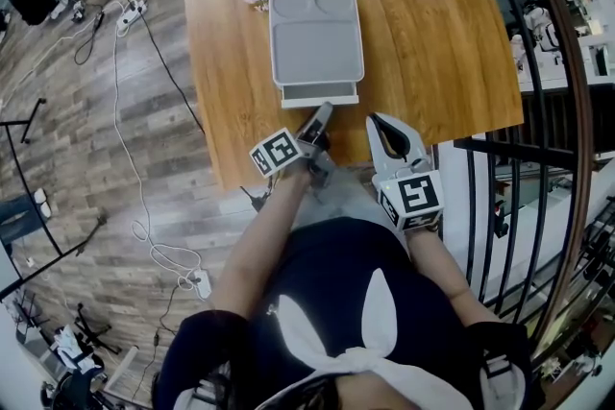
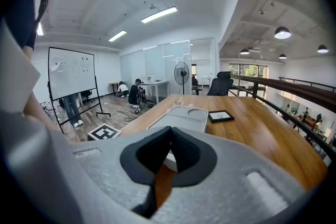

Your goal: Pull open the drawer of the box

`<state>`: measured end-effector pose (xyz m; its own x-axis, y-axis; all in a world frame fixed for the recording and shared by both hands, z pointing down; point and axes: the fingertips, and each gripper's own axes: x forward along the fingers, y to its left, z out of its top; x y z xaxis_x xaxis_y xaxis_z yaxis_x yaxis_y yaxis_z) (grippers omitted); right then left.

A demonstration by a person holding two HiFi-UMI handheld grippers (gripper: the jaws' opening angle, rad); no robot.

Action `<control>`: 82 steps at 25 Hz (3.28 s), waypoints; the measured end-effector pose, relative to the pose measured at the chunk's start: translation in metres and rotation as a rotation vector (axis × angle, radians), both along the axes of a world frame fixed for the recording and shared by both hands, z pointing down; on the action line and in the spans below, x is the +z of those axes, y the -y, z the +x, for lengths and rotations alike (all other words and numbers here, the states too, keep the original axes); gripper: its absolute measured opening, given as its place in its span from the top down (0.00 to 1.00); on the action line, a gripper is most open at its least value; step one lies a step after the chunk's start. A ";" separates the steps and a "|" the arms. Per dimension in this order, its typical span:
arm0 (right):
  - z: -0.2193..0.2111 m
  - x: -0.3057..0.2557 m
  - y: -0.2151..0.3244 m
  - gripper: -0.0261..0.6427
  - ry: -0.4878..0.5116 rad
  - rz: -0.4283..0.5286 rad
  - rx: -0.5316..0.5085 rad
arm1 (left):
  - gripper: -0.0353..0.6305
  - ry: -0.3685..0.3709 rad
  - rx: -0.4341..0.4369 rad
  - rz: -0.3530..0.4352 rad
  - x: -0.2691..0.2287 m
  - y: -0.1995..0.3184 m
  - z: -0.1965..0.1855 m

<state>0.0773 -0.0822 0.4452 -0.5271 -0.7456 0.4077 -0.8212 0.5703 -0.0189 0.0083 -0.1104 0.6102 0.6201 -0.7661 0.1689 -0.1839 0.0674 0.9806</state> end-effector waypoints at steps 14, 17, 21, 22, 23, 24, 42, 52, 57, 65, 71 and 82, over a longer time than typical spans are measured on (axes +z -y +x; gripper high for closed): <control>0.005 -0.003 -0.006 0.97 0.012 0.009 0.014 | 0.69 0.004 -0.002 -0.004 -0.001 -0.006 0.000; 0.005 -0.003 -0.008 0.97 0.014 0.005 0.017 | 0.69 0.003 -0.001 -0.006 -0.002 -0.007 0.000; 0.004 -0.004 -0.010 0.97 0.015 0.006 0.015 | 0.69 0.003 0.000 -0.009 -0.002 -0.010 0.000; 0.004 -0.005 -0.011 0.97 0.015 0.006 0.014 | 0.69 0.004 0.001 -0.010 -0.003 -0.011 0.000; 0.004 -0.005 -0.011 0.97 0.015 0.007 0.014 | 0.69 0.004 0.001 -0.010 -0.003 -0.012 0.000; 0.004 -0.005 -0.012 0.97 0.014 0.008 0.014 | 0.69 0.004 0.001 -0.010 -0.003 -0.012 0.000; 0.002 -0.001 -0.023 0.96 0.010 0.002 0.024 | 0.69 0.003 0.019 -0.011 -0.002 -0.026 0.001; 0.002 0.002 -0.033 0.97 0.003 -0.007 0.030 | 0.69 0.003 0.016 -0.013 -0.003 -0.032 -0.002; 0.000 0.003 -0.037 0.97 -0.001 -0.008 0.028 | 0.69 0.003 0.019 -0.013 -0.004 -0.036 -0.002; -0.003 0.004 -0.038 0.97 -0.003 -0.005 0.021 | 0.69 0.006 0.024 -0.015 -0.003 -0.042 -0.003; -0.002 0.006 -0.042 0.97 -0.004 -0.005 0.016 | 0.69 0.007 0.022 -0.014 -0.002 -0.047 -0.002; -0.002 0.009 -0.054 0.97 0.002 -0.012 0.002 | 0.69 0.013 0.019 -0.014 -0.003 -0.057 -0.001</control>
<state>0.0748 -0.0286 0.4542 -0.5267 -0.7417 0.4153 -0.8223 0.5684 -0.0277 0.0071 -0.0534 0.6075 0.6318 -0.7519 0.1881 -0.1982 0.0780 0.9771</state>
